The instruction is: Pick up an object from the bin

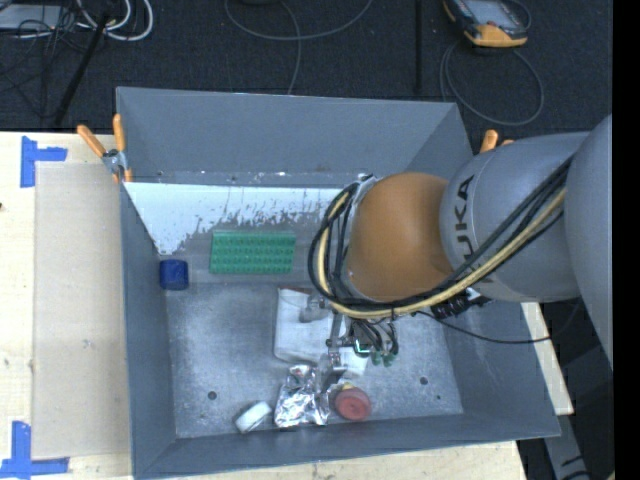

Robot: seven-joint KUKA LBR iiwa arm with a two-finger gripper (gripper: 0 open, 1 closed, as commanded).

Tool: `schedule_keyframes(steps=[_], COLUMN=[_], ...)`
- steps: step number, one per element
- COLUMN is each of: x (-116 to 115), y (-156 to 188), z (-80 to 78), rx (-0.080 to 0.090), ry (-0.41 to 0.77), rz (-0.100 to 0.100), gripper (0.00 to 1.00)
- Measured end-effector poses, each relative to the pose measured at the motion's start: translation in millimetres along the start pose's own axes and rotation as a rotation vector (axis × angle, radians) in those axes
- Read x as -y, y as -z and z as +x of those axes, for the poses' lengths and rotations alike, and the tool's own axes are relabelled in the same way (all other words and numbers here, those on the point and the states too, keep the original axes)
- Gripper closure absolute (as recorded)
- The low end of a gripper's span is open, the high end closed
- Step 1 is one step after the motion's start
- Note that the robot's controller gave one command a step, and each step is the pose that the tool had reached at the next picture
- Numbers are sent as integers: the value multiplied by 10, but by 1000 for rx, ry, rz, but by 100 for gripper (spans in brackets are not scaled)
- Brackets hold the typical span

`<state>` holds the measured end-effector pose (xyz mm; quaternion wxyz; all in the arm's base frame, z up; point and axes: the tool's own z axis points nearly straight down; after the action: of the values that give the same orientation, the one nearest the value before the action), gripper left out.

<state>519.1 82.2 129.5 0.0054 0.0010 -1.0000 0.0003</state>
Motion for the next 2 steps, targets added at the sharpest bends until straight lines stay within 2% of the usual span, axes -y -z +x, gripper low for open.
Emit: schedule_keyframes(steps=[1, 2], x=[-34, -191], y=[-347, -547], z=[191, 379], rx=[13, 37], ry=[262, 470], rz=[0, 5], gripper=[0, 0])
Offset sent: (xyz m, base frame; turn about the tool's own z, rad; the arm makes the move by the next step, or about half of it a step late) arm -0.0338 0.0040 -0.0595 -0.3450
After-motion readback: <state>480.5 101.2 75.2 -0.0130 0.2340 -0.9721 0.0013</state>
